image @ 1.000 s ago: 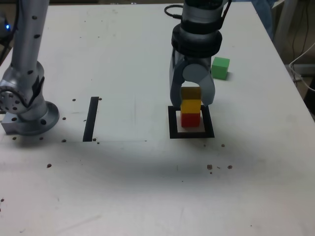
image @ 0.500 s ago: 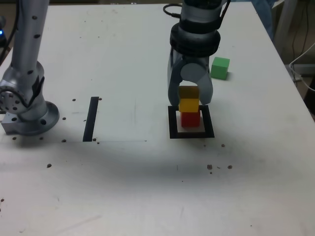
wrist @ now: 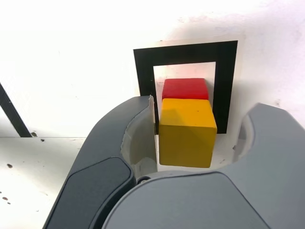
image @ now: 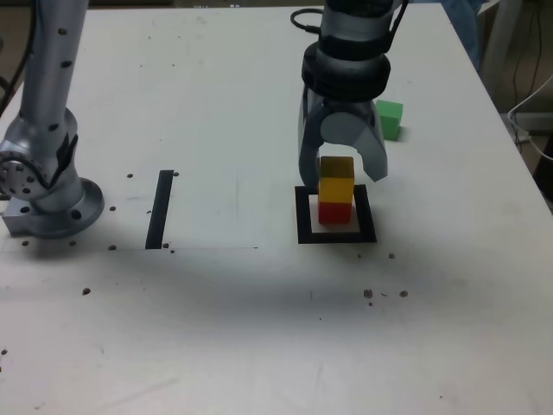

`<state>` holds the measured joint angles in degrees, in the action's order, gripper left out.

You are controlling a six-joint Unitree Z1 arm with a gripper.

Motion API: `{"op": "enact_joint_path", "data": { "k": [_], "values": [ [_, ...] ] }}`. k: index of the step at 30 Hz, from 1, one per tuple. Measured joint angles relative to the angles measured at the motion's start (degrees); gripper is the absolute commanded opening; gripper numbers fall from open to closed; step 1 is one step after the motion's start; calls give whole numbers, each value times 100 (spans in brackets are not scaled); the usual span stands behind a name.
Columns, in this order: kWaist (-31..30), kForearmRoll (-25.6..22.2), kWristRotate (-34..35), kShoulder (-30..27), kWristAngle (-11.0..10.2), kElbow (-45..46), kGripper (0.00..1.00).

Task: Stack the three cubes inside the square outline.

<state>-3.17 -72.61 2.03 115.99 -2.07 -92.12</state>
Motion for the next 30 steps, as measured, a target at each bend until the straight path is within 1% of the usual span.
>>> {"op": "enact_joint_path", "data": {
  "k": [8, 19, 22, 26, 30],
  "values": [
    [0, -137, 52, -12, -67, 15, 99],
    [86, -429, 32, -262, -119, -104, 99],
    [220, -493, -217, -297, -179, -281, 100],
    [551, -514, -770, -292, -249, -564, 100],
    [881, -523, -1268, -168, -359, -850, 100]
  ]
}}
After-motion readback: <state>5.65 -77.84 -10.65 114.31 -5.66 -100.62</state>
